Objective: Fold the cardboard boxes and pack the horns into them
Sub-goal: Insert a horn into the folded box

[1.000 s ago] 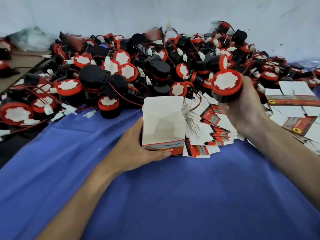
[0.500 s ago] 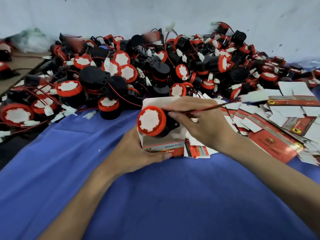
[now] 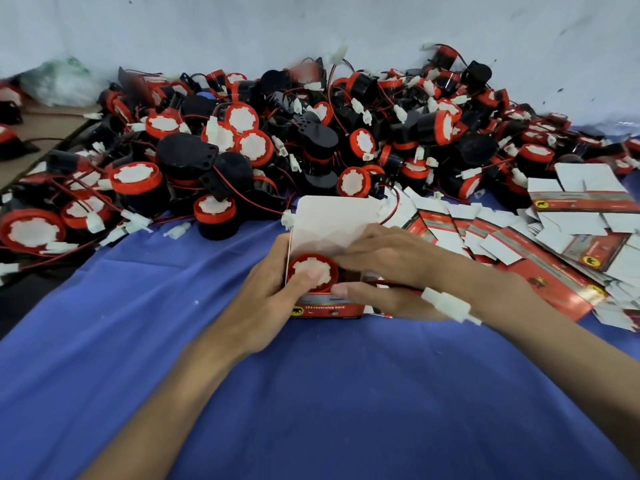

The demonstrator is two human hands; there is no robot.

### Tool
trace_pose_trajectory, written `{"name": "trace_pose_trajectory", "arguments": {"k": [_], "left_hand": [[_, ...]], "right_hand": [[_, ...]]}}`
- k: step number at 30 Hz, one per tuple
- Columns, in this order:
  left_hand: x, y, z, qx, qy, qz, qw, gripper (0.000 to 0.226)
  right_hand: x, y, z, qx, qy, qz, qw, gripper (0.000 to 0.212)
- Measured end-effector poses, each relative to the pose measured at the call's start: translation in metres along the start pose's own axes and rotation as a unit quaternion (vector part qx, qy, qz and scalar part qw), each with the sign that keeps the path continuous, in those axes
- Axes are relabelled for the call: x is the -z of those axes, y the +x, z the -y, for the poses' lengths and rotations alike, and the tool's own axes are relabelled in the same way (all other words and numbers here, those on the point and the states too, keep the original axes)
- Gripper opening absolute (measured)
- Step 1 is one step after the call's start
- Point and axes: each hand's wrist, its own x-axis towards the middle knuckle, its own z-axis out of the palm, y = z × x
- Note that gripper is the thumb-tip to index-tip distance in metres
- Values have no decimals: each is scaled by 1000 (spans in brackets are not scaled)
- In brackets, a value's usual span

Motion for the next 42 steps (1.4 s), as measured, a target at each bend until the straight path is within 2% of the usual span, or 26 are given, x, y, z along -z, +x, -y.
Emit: {"name": "trace_pose_trajectory", "arguments": {"k": [1, 3, 6, 9, 12, 15, 20, 25, 27, 31, 35, 38, 42], "left_hand": [[0, 1, 1, 11, 3, -6, 1000, 35], [-1, 2, 0, 26, 3, -5, 1000, 32], [-4, 3, -3, 34, 8, 1, 999, 44], [-4, 5, -5, 51, 4, 9, 999, 49], [-4, 6, -8, 66, 1, 10, 998, 53], [-5, 6, -9, 72, 19, 7, 997, 50], [-8, 6, -10, 65, 46, 28, 996, 41], [-8, 6, -10, 68, 57, 46, 995, 64], [-8, 6, -9, 61, 61, 36, 996, 59], [-6, 11, -3, 63, 109, 12, 992, 35], [-5, 11, -1, 52, 111, 6, 992, 43], [-5, 11, 0, 48, 104, 9, 993, 42], [-6, 9, -1, 29, 114, -5, 993, 49]], "right_hand": [[3, -4, -2, 13, 41, -48, 998, 47], [9, -11, -2, 29, 33, -149, 988, 36], [23, -9, -1, -10, -9, -201, 980, 39], [26, -6, 11, -48, -31, -161, 985, 40], [27, -7, 17, -53, -25, -159, 986, 40], [30, -9, 21, -64, -20, -179, 982, 37], [36, -9, 32, -75, 12, -154, 985, 27], [29, 6, 40, -125, -72, -145, 979, 16], [16, 10, 46, -112, -96, -136, 980, 9], [-7, 13, 60, -76, -66, -102, 990, 16], [-6, 11, 48, -28, -27, -97, 995, 31], [-7, 6, 47, -23, -4, -96, 995, 37], [-8, 3, 45, -20, -12, -86, 996, 33]]}}
